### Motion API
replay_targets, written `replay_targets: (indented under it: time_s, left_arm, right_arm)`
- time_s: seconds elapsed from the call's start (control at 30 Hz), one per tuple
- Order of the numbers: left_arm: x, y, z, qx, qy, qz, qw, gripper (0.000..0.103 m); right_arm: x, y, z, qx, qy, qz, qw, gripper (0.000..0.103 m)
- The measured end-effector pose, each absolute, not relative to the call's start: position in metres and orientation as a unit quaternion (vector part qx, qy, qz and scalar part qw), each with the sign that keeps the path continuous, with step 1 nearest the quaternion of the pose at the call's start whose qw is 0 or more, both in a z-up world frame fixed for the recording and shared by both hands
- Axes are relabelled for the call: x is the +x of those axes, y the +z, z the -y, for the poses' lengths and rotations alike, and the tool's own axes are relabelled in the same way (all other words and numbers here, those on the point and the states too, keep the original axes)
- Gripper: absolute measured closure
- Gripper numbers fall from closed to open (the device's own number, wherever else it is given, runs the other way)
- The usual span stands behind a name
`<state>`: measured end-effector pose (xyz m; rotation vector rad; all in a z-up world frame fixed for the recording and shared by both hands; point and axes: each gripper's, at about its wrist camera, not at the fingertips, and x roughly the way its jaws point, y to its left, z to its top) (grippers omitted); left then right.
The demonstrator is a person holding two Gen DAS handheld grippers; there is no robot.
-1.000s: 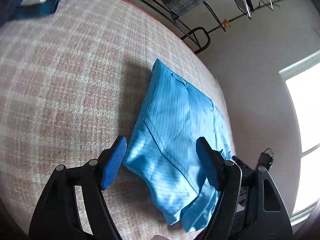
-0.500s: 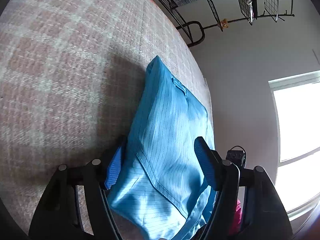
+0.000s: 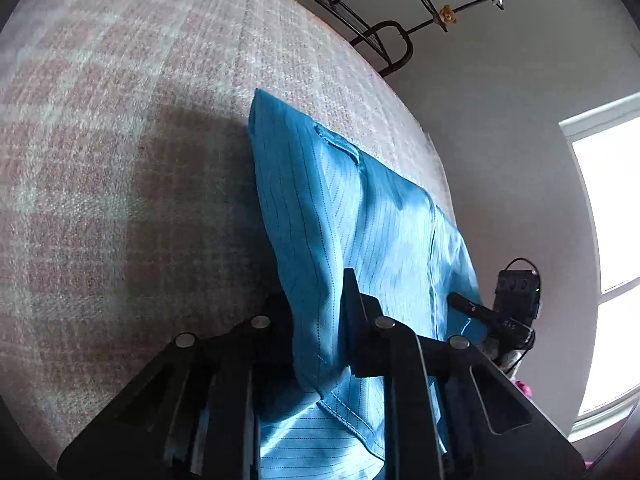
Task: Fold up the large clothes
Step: 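Grasp the edge of the folded blue shirt with both tools, then lift the folded shirt with both tools and carry it toward the navy clothes stack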
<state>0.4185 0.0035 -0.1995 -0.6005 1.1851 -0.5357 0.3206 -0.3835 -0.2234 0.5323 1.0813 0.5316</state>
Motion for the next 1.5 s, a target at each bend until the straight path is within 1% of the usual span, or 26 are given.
replay_targets:
  time_s: [0.03, 0.23, 0.47, 0.57, 0.87, 0.97, 1.03, 1.07, 1.1, 1.13, 1.17, 1.2, 1.23, 1.3, 1.37, 1.4, 1.47, 1.5]
  left_arm:
    - [0.417, -0.194, 0.001, -0.26, -0.243, -0.538, 0.764, 0.091]
    - [0.401, -0.16, 0.019, -0.2, -0.235, -0.51, 0.803, 0.095]
    - [0.381, -0.132, 0.011, -0.194, -0.231, -0.488, 0.819, 0.098]
    - [0.372, -0.12, 0.014, -0.181, -0.233, -0.477, 0.828, 0.098]
    - [0.348, -0.08, 0.005, -0.17, -0.235, -0.439, 0.851, 0.101]
    - [0.351, -0.088, -0.002, -0.2, -0.239, -0.455, 0.834, 0.1]
    - [0.351, -0.108, -0.005, -0.229, -0.234, -0.469, 0.82, 0.1]
    - [0.354, -0.124, -0.005, -0.244, -0.234, -0.479, 0.81, 0.097]
    - [0.358, -0.139, -0.002, -0.243, -0.224, -0.496, 0.803, 0.092]
    - [0.362, -0.153, 0.001, -0.235, -0.209, -0.511, 0.8, 0.081]
    - [0.364, -0.163, 0.004, -0.225, -0.196, -0.523, 0.798, 0.068]
    - [0.366, -0.17, 0.005, -0.216, -0.185, -0.531, 0.798, 0.065]
    - [0.368, -0.173, 0.005, -0.213, -0.179, -0.533, 0.799, 0.064]
    - [0.368, -0.174, -0.001, -0.218, -0.175, -0.531, 0.8, 0.061]
    - [0.368, -0.173, -0.012, -0.229, -0.173, -0.527, 0.8, 0.049]
    - [0.365, -0.173, -0.018, -0.236, -0.167, -0.52, 0.804, 0.047]
    - [0.366, -0.18, -0.034, -0.262, -0.167, -0.517, 0.798, 0.045]
    - [0.369, -0.187, -0.04, -0.284, -0.171, -0.521, 0.786, 0.045]
  right_arm:
    - [0.32, -0.216, 0.379, 0.232, 0.24, -0.501, 0.798, 0.094]
    - [0.314, -0.179, 0.356, 0.163, 0.215, -0.493, 0.827, 0.098]
    - [0.29, -0.134, 0.334, 0.103, 0.212, -0.461, 0.856, 0.099]
    - [0.283, -0.125, 0.325, 0.082, 0.202, -0.457, 0.863, 0.099]
    - [0.272, -0.105, 0.318, 0.072, 0.194, -0.444, 0.872, 0.1]
    - [0.276, -0.116, 0.32, 0.071, 0.178, -0.454, 0.87, 0.1]
    - [0.285, -0.134, 0.326, 0.069, 0.158, -0.479, 0.861, 0.1]
    - [0.29, -0.144, 0.329, 0.064, 0.152, -0.49, 0.856, 0.1]
    - [0.293, -0.153, 0.333, 0.061, 0.143, -0.498, 0.853, 0.1]
    - [0.297, -0.164, 0.339, 0.059, 0.138, -0.507, 0.849, 0.099]
    - [0.301, -0.175, 0.344, 0.06, 0.141, -0.517, 0.842, 0.098]
    - [0.304, -0.184, 0.35, 0.063, 0.148, -0.529, 0.833, 0.093]
    - [0.305, -0.191, 0.355, 0.067, 0.152, -0.54, 0.825, 0.081]
    - [0.305, -0.198, 0.367, 0.075, 0.146, -0.543, 0.823, 0.066]
    - [0.302, -0.2, 0.381, 0.11, 0.165, -0.534, 0.822, 0.066]
    - [0.302, -0.201, 0.387, 0.127, 0.173, -0.53, 0.82, 0.065]
    - [0.302, -0.209, 0.396, 0.16, 0.189, -0.528, 0.812, 0.051]
    - [0.303, -0.213, 0.398, 0.17, 0.194, -0.527, 0.81, 0.041]
